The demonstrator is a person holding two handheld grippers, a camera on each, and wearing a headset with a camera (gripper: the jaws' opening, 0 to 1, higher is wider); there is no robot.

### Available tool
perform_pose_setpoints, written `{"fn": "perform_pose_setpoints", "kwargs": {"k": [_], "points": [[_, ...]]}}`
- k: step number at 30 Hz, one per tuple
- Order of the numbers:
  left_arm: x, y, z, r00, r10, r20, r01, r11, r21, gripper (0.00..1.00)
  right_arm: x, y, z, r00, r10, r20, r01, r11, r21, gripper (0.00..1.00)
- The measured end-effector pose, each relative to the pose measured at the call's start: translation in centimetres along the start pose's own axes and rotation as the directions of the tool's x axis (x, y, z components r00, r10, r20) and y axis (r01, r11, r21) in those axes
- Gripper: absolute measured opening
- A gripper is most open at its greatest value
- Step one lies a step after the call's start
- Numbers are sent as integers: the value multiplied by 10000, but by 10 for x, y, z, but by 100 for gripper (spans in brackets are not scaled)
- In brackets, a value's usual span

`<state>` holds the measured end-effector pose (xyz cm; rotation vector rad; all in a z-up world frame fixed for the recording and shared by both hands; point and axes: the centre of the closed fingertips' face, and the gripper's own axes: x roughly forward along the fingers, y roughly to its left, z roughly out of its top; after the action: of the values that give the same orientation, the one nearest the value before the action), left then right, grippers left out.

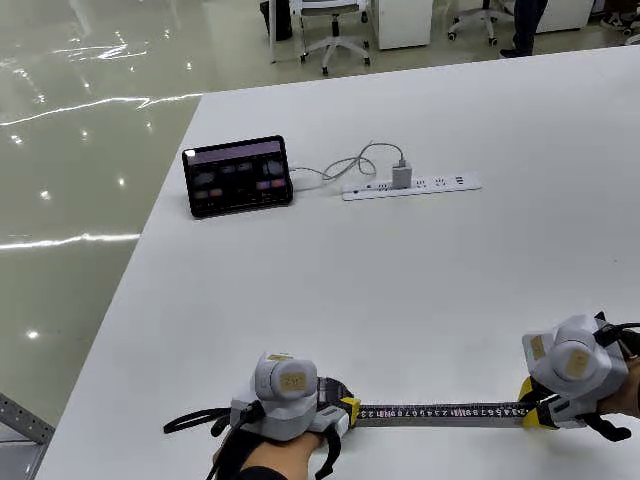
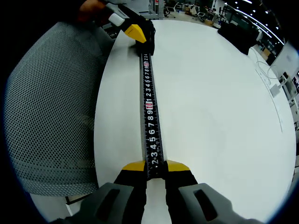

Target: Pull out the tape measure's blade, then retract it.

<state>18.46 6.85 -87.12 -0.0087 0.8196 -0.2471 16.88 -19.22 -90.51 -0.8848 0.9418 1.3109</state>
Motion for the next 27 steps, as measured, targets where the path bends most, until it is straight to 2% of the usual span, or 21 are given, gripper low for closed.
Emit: {"fn": "perform_pose_setpoints", "kwargs": {"k": [27], "points": [[0,0,0,10000,6,-19,-6,10000,-41,56,5,0,11,9999,-80,123,82,9998,-204,10]]}}
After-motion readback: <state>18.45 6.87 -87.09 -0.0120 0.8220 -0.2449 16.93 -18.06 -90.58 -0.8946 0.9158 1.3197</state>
